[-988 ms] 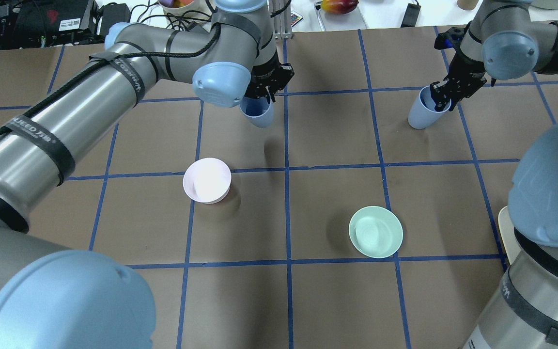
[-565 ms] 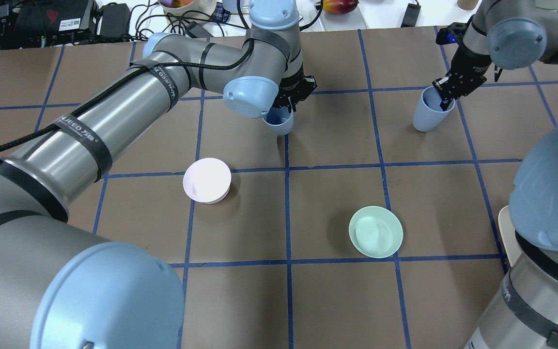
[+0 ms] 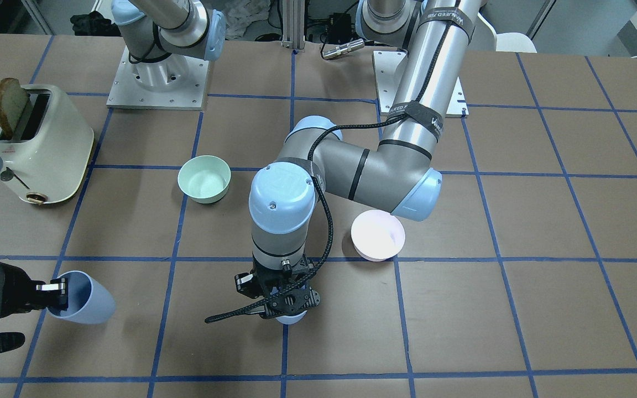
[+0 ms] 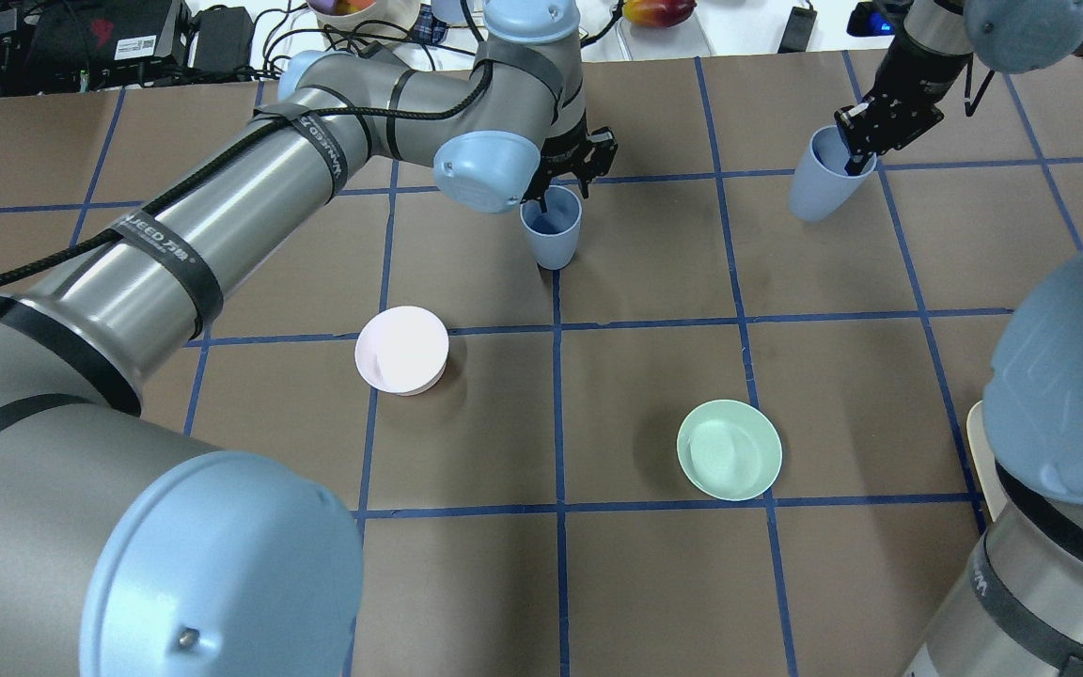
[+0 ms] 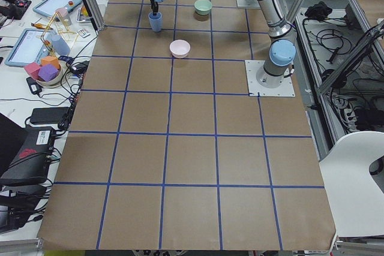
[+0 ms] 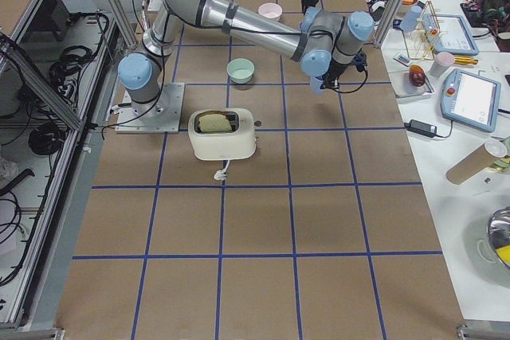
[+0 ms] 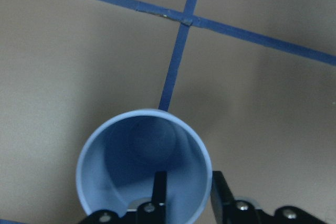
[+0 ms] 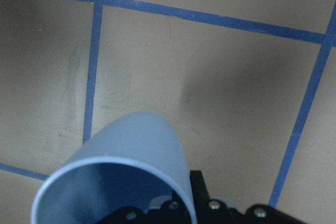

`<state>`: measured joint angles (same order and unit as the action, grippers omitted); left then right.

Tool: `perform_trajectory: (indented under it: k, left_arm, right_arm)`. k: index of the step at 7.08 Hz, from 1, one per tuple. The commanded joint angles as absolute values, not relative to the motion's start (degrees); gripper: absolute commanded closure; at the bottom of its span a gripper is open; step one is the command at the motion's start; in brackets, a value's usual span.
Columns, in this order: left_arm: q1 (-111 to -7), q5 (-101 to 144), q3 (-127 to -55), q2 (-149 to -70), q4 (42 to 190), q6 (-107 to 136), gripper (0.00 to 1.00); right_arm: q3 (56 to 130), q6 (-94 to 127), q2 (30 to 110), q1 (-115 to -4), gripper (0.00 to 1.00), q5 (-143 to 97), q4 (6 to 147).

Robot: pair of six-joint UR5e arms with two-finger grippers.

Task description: Stack blue cups with both arms

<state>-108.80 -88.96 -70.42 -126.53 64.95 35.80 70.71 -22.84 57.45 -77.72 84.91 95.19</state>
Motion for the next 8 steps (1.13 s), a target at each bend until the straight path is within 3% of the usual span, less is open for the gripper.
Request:
perform_trajectory:
  k: [1,5,8]
  left_arm:
    - [-103.7,-87.6,-65.8,-121.1,79.3,28.8,0.00]
    - [-96.7,-88.6,-68.1,-102.8,109.0,15.6,0.00]
    - [-91.9,-90.5,-83.2,-93.6,99.0,14.9,0.00]
  right_arm:
    - [68.2,-11.1,59.3,-83.6,1.00,84.7,92.2]
    - [66.7,16.1,60.8,-98.9,1.00,84.5,91.9]
    - [66.8,23.6,60.6,-102.7,1.00,81.0,94.7]
